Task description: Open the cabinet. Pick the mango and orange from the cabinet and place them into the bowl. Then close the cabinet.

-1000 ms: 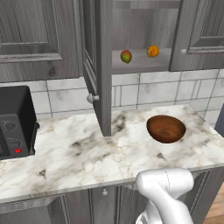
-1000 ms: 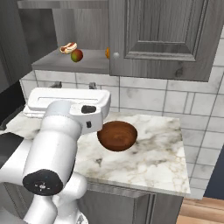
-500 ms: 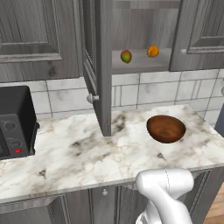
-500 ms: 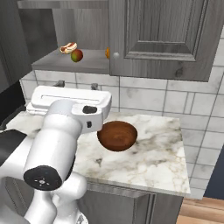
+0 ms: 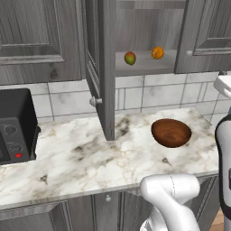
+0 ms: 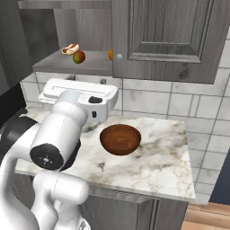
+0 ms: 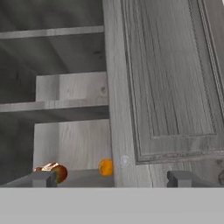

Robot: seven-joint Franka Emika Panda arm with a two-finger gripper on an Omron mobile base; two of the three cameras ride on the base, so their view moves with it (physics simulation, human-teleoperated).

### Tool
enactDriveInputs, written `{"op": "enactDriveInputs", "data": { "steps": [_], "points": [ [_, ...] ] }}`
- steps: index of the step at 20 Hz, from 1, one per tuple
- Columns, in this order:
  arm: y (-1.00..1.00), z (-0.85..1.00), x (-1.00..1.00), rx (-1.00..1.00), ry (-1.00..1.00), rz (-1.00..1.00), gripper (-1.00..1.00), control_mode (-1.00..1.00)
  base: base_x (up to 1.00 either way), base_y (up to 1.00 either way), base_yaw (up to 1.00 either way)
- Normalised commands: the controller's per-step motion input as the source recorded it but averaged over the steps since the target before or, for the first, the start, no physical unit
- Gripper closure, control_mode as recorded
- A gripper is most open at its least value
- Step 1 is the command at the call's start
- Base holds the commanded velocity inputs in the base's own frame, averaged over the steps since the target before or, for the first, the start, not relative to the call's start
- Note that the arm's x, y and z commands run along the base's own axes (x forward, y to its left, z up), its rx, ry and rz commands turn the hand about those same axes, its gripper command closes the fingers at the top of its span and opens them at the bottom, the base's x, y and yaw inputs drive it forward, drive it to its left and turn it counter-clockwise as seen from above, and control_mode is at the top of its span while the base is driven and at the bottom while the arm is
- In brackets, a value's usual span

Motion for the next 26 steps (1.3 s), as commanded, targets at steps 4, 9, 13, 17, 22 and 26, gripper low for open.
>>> {"op": "enactDriveInputs", "data": {
  "steps": [4,9,13,17,22,26],
  "points": [
    [-0.1,0.0,0.43,0.0,0.03,0.0,-1.0,-1.0,0.0,0.0,0.0],
    [-0.18,0.0,0.35,0.01,0.03,0.0,-1.0,-1.0,0.0,0.0,0.0],
    [-0.13,-0.03,0.47,0.03,0.07,0.0,-1.0,-1.0,0.0,0.0,0.0],
    [-0.04,-0.13,0.51,0.03,0.1,0.0,-1.0,-1.0,0.0,0.0,0.0],
    [0.0,-0.08,0.46,0.03,0.08,0.0,-1.0,-1.0,0.0,0.0,0.0],
    [0.0,-0.01,0.39,0.02,0.02,0.0,-1.0,-1.0,0.0,0.0,0.0]
  ]
}}
